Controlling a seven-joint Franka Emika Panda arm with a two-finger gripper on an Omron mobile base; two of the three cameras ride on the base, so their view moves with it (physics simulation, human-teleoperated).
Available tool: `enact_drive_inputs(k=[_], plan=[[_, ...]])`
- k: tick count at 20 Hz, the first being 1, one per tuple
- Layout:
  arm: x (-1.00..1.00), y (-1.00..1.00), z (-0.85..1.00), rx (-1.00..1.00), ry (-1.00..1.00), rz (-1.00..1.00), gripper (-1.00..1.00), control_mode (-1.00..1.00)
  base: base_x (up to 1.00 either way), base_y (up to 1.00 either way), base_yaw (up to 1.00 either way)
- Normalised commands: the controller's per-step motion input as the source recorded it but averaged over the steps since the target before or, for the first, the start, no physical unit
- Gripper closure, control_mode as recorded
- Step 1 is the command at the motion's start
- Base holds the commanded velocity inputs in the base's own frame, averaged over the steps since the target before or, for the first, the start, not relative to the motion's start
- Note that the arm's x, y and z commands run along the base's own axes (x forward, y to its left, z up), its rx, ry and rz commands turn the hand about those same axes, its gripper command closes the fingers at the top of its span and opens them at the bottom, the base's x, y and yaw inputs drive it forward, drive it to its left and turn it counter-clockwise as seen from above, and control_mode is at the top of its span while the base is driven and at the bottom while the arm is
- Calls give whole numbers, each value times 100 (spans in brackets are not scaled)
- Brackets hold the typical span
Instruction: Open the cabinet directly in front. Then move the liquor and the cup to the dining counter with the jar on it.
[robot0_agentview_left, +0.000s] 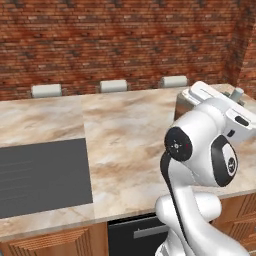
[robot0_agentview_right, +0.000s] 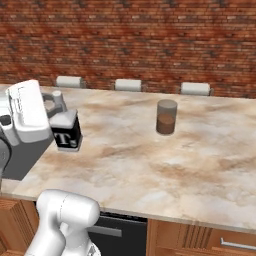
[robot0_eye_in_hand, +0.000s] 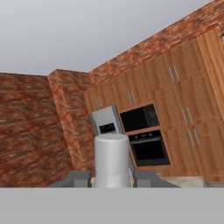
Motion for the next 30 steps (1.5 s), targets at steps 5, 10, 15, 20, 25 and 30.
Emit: enact_drive_inputs(k=[5, 10, 15, 20, 25, 30], plan=[[69, 0, -49, 0, -13, 0, 100, -100, 0, 0, 0], [58, 0, -37, 0, 1, 0, 100, -100, 0, 0, 0], [62, 0, -36, 0, 4, 0, 100, -100, 0, 0, 0], [61, 0, -36, 0, 7, 0, 100, -100, 0, 0, 0], [46, 0, -48, -2, 0, -1, 100, -100, 0, 0, 0], [51, 1, -51, -4, 0, -1, 100, -100, 0, 0, 0]])
